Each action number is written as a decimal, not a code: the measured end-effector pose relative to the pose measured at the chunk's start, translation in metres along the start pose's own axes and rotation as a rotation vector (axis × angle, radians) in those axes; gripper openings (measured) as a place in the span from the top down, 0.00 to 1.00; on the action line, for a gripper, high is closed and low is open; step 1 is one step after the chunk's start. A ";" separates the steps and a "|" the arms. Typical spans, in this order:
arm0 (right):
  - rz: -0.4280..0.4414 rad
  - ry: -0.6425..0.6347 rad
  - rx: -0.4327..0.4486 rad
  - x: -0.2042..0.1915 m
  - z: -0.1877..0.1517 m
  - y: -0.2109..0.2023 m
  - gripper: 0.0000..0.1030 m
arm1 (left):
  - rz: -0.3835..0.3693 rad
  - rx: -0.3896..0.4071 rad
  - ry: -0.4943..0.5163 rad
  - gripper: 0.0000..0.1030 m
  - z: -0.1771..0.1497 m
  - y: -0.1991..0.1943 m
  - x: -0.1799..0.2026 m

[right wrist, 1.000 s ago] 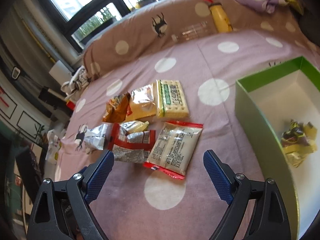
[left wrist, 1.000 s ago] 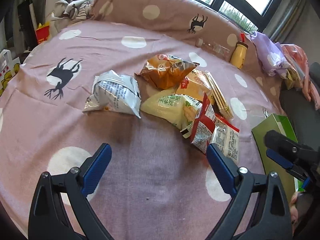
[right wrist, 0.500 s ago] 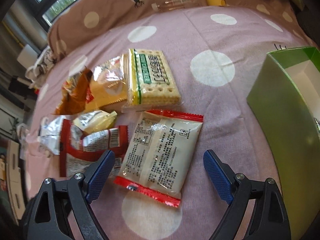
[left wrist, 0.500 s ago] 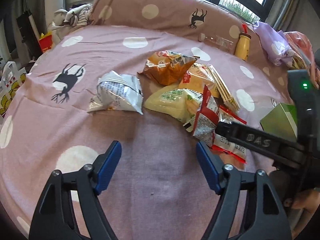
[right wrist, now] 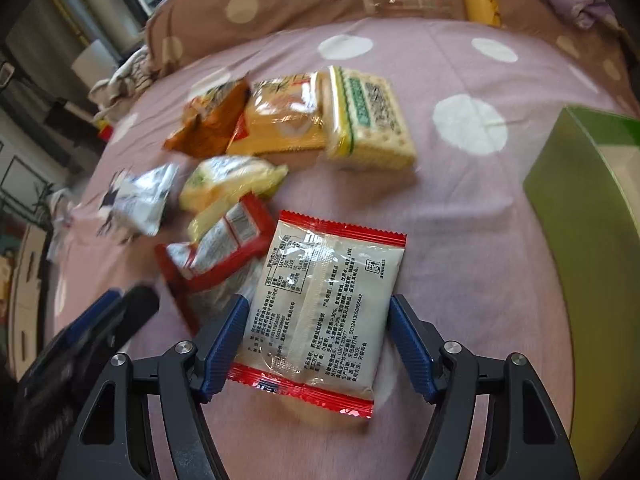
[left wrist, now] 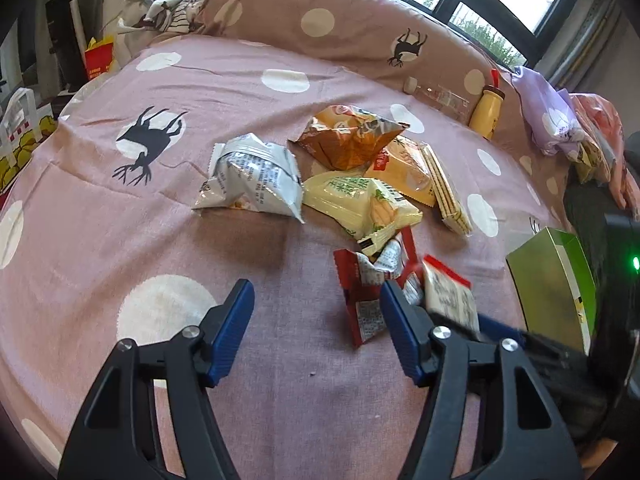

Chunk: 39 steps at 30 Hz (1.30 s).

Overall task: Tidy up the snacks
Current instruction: 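Grasp the white red-edged snack packet with the right gripper and lift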

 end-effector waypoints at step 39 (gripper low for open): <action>0.111 0.103 0.078 0.024 -0.007 -0.030 0.42 | -0.155 -0.101 0.268 0.69 -0.033 0.016 0.095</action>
Point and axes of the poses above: each gripper's, at about its wrist camera, not at the fingertips, and y roughly the way its jaws point, x to its right, z to its top, the point moved 2 cm from there along y, roughly the way its jaws point, and after that the axes turned 9 degrees about -x, right-handed, at the moved point
